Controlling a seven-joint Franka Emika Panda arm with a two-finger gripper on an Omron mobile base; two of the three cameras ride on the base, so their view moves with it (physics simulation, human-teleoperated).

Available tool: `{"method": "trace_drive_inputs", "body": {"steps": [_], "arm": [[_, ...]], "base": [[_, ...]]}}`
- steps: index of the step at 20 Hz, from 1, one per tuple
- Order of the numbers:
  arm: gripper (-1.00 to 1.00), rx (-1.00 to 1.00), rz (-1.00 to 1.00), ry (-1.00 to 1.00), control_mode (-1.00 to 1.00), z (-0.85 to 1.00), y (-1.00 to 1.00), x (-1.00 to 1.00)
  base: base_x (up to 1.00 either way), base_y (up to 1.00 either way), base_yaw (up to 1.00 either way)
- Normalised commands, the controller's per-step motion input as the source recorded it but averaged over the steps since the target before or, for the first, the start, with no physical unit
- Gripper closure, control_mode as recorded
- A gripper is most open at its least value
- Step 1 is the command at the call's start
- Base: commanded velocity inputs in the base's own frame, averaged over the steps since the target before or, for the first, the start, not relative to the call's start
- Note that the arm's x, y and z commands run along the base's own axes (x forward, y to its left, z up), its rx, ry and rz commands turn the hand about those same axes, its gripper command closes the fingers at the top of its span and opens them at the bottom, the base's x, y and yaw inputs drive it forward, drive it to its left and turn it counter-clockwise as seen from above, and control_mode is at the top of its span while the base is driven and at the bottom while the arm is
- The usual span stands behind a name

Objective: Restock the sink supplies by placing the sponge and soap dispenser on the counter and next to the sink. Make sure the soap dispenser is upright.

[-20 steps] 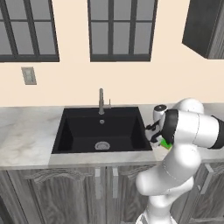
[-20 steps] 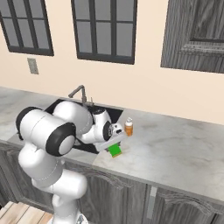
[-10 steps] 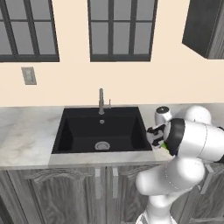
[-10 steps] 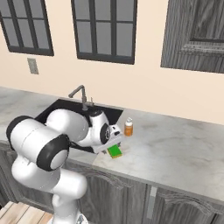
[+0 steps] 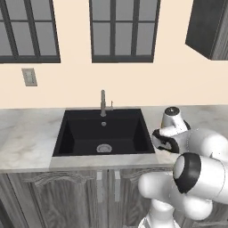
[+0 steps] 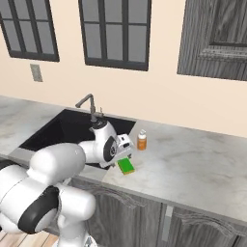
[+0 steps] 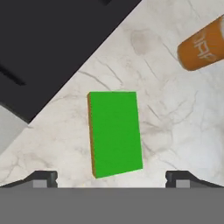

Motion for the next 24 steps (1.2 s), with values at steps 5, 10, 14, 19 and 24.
{"method": "trace_drive_inputs", "body": {"steps": [5, 10, 14, 19, 24], "arm": [[-1.00, 0.00, 0.00, -0.13, -1.00, 0.78, 0.00, -0.49], [-1.00, 0.00, 0.00, -0.08, -1.00, 0.96, 0.00, -0.32], [-1.00, 0.00, 0.00, -0.03, -1.00, 0.91, 0.00, -0.32], [-1.00, 0.00, 0.00, -0.04, -1.00, 0.88, 0.00, -0.43], [-1.00, 0.00, 0.00, -0.07, -1.00, 0.91, 0.00, -0.54]], "base": [[0.00, 0.00, 0.00], [0.00, 0.00, 0.00], [0.00, 0.00, 0.00], [0.00, 0.00, 0.00], [0.00, 0.00, 0.00]]}}
